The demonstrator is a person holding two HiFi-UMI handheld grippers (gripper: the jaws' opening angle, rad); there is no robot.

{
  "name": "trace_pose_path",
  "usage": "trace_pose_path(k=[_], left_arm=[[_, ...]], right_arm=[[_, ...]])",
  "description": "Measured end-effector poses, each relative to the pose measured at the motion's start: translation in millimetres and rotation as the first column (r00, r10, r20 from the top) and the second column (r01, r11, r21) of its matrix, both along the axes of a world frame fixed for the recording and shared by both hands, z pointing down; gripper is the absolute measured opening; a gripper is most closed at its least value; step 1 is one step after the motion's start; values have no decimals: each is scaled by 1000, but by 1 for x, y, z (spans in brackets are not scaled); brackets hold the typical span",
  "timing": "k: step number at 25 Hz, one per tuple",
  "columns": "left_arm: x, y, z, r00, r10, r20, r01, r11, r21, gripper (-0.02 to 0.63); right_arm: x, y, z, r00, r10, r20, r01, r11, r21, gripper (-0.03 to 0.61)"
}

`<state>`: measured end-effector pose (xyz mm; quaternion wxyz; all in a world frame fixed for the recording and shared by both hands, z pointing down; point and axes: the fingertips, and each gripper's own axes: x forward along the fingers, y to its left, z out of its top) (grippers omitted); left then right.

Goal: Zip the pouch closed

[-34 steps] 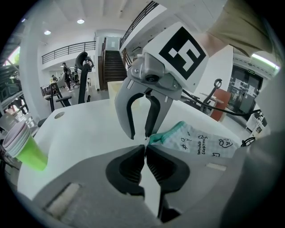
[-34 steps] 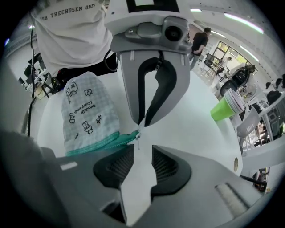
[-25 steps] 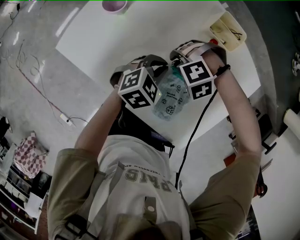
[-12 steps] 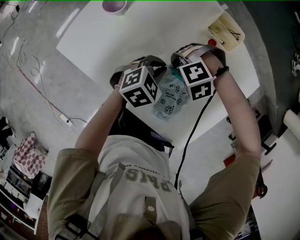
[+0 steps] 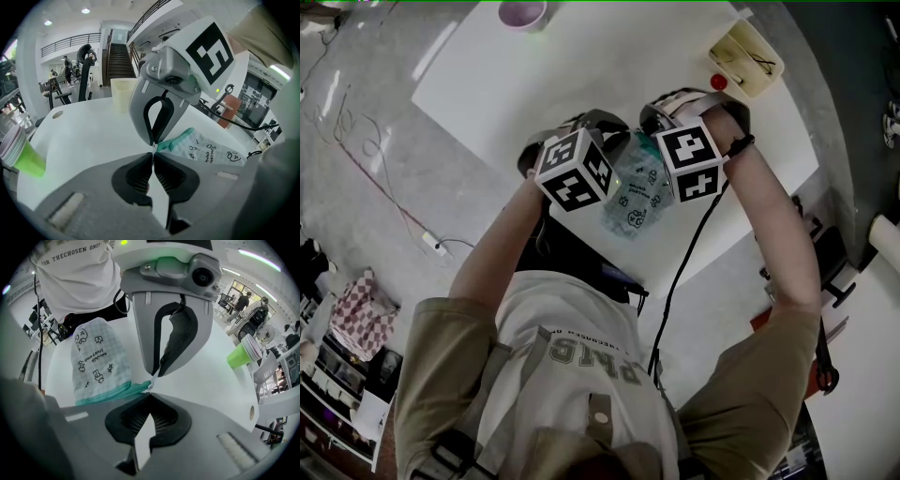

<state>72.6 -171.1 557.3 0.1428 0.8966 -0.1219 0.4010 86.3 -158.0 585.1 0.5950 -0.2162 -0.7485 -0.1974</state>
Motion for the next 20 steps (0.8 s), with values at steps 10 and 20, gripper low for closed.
trace_pose_path(k=[10,20], left_arm=[[4,0,-1,1000,-18,-10,18,1000,1,23],[8,5,-1,1000,-10,-9,10,1000,5,23]], right_arm=[[6,2,-3,999,43,26,-44,999,16,-2],[10,7,-5,996,74,53,-77,996,48,-2]])
